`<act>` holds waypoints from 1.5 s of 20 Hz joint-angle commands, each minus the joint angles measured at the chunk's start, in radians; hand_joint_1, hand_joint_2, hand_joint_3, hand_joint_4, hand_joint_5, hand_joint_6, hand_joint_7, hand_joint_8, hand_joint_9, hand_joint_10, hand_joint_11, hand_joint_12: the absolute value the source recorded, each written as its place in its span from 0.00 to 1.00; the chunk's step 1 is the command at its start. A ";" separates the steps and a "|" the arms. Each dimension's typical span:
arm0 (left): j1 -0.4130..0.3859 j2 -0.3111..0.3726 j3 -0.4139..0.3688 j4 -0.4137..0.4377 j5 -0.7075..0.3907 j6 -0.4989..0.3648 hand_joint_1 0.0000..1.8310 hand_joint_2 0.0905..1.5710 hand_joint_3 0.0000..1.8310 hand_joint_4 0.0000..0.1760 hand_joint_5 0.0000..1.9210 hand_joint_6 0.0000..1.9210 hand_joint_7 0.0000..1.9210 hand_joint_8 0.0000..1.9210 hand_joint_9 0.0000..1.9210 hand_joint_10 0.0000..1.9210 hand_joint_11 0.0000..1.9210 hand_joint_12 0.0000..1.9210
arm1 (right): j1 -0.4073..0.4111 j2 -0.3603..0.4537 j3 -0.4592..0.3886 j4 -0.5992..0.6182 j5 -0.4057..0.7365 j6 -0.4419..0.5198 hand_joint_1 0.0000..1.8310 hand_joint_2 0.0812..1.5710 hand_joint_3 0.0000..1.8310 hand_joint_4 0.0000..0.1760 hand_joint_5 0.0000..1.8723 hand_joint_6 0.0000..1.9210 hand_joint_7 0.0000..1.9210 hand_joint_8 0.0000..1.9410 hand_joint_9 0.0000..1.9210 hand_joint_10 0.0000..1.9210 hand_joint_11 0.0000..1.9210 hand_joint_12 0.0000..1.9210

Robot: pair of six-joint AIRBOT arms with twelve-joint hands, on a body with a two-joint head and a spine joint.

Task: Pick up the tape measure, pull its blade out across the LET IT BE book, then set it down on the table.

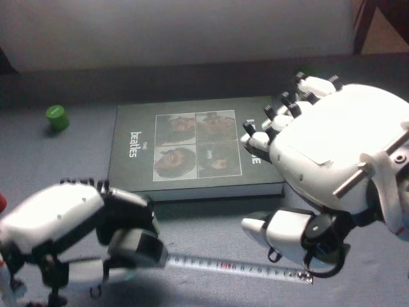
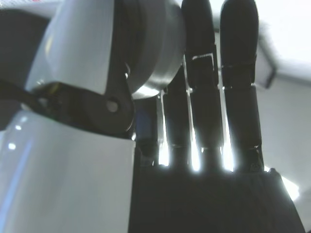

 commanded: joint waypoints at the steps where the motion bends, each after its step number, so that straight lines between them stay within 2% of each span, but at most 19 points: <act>1: -0.038 0.024 0.004 0.010 -0.082 -0.017 0.76 0.67 0.00 0.00 0.53 0.38 0.53 0.45 0.52 0.62 0.49 0.53 | 0.005 0.008 0.005 -0.087 0.028 0.015 0.08 0.74 0.00 0.20 0.15 0.00 0.18 0.00 0.15 0.00 0.00 0.53; 4: -0.132 0.062 0.027 0.022 -0.010 -0.025 0.76 0.67 0.00 0.00 0.53 0.38 0.53 0.45 0.52 0.62 0.48 0.53 | -0.009 0.023 0.040 -0.087 0.091 0.070 0.09 0.74 0.00 0.20 0.15 0.00 0.17 0.00 0.14 0.00 0.00 0.52; 6: -0.214 0.083 0.050 0.023 0.057 -0.026 0.76 0.67 0.00 0.00 0.53 0.39 0.54 0.44 0.51 0.62 0.49 0.54 | -0.008 0.023 0.073 -0.088 0.147 0.072 0.12 0.74 0.00 0.19 0.16 0.00 0.18 0.00 0.15 0.00 0.00 0.52; 10: -0.370 0.099 0.106 0.004 0.186 -0.027 0.76 0.67 0.00 0.00 0.54 0.38 0.52 0.46 0.53 0.60 0.51 0.51 | 0.003 -0.001 0.128 -0.142 0.154 0.089 0.30 0.70 0.00 0.15 0.16 0.00 0.18 0.00 0.15 0.00 0.00 0.52; 11: -0.398 0.101 0.118 0.004 0.209 -0.032 0.76 0.67 0.00 0.00 0.54 0.38 0.51 0.46 0.53 0.60 0.51 0.51 | 0.008 -0.009 0.141 -0.149 0.149 0.097 0.33 0.70 0.00 0.08 0.16 0.00 0.18 0.00 0.15 0.00 0.00 0.52; 12: -0.423 0.101 0.128 0.004 0.234 -0.036 0.76 0.67 0.00 0.00 0.54 0.38 0.51 0.46 0.53 0.60 0.51 0.51 | 0.017 -0.020 0.155 -0.150 0.137 0.097 0.33 0.70 0.00 0.08 0.16 0.00 0.18 0.00 0.15 0.00 0.00 0.52; 13: -0.450 0.101 0.136 0.004 0.256 -0.037 0.76 0.67 0.00 0.00 0.54 0.38 0.51 0.47 0.53 0.60 0.50 0.51 | 0.023 -0.034 0.166 -0.151 0.117 0.097 0.41 0.69 0.00 0.00 0.19 0.01 0.20 0.00 0.16 0.00 0.00 0.54; 14: -0.484 0.103 0.144 0.004 0.291 -0.039 0.76 0.67 0.00 0.00 0.54 0.38 0.51 0.47 0.53 0.60 0.49 0.53 | 0.029 -0.061 0.186 -0.169 0.083 0.100 0.44 0.69 0.00 0.00 0.21 0.01 0.22 0.01 0.18 0.01 0.00 0.57; 16: -0.520 0.120 0.142 0.004 0.344 -0.051 0.75 0.67 0.00 0.00 0.55 0.38 0.51 0.46 0.52 0.61 0.49 0.53 | 0.045 -0.117 0.229 -0.188 0.047 0.107 0.48 0.68 0.00 0.00 0.22 0.01 0.25 0.01 0.21 0.02 0.00 0.62; 20: -0.547 0.154 0.135 -0.017 0.405 -0.059 0.76 0.67 0.00 0.00 0.54 0.39 0.51 0.46 0.53 0.60 0.50 0.54 | 0.105 -0.226 0.331 -0.186 -0.017 0.130 0.50 0.69 0.00 0.00 0.24 0.01 0.27 0.01 0.22 0.02 0.00 0.61; 24: -0.553 0.161 0.140 -0.017 0.411 -0.111 0.76 0.67 0.00 0.00 0.54 0.39 0.51 0.46 0.53 0.60 0.50 0.53 | 0.158 -0.348 0.452 -0.091 -0.052 0.129 0.51 0.70 0.00 0.00 0.29 0.02 0.31 0.02 0.28 0.03 0.02 0.64; 30: -0.576 0.162 0.144 -0.017 0.423 -0.143 0.76 0.67 0.00 0.00 0.54 0.39 0.52 0.46 0.53 0.60 0.51 0.53 | 0.177 -0.441 0.531 -0.030 -0.065 0.161 0.52 0.70 0.00 0.00 0.33 0.01 0.36 0.02 0.32 0.04 0.06 0.66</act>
